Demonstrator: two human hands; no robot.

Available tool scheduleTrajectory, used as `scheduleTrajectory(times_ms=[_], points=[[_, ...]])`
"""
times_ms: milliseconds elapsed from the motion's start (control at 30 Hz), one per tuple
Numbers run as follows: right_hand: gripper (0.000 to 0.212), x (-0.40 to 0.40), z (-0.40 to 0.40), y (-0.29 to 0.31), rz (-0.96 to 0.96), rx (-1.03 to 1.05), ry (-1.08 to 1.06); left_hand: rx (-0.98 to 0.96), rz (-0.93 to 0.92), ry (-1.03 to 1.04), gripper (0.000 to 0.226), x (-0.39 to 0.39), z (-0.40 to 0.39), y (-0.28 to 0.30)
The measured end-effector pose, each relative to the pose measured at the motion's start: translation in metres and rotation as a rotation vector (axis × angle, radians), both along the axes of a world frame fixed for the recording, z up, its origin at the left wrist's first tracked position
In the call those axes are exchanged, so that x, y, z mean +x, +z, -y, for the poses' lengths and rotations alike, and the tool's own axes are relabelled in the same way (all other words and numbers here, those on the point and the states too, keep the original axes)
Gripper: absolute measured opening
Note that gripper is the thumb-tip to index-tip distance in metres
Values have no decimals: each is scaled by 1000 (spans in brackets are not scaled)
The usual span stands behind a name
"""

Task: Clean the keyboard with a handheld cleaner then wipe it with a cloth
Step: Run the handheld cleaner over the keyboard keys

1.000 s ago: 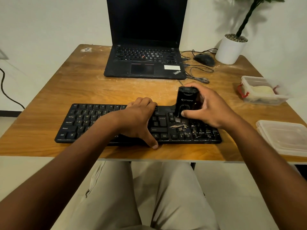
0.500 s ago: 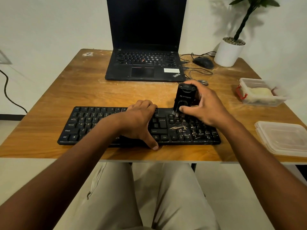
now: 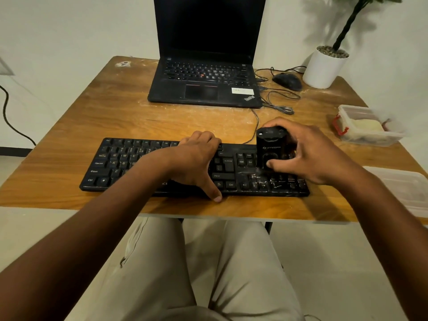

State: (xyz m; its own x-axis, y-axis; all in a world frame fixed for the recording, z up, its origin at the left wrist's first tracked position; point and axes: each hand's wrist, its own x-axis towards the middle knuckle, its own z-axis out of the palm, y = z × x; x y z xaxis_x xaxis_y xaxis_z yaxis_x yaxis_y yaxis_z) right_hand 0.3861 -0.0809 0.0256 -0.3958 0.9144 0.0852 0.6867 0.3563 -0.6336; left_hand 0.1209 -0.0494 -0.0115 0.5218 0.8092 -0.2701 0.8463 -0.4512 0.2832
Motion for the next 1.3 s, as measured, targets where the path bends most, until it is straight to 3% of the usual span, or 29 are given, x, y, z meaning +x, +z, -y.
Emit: scheduleTrajectory(times_ms=[167,400,600,833,1033,1300], points=[[63,-28,3,-11,-220,-9,-6,-5,-1,4,125,1,0,0],[63,-2,-2,3,37,-31,-5,5,-15,0,126,1,0,2],[61,-29,1,-7,-183,-34,-36,-1,-10,2,126,1,0,1],[65,-2,4,-4,-94,-46,-99,-1,-25,-1,129,1,-1,1],[63,-29,1,-4,-236,-19,-97,1,-16,3,126,1,0,1],[65,3,4,11,23,-69,-34,13,-24,-3,126,1,-1,0]])
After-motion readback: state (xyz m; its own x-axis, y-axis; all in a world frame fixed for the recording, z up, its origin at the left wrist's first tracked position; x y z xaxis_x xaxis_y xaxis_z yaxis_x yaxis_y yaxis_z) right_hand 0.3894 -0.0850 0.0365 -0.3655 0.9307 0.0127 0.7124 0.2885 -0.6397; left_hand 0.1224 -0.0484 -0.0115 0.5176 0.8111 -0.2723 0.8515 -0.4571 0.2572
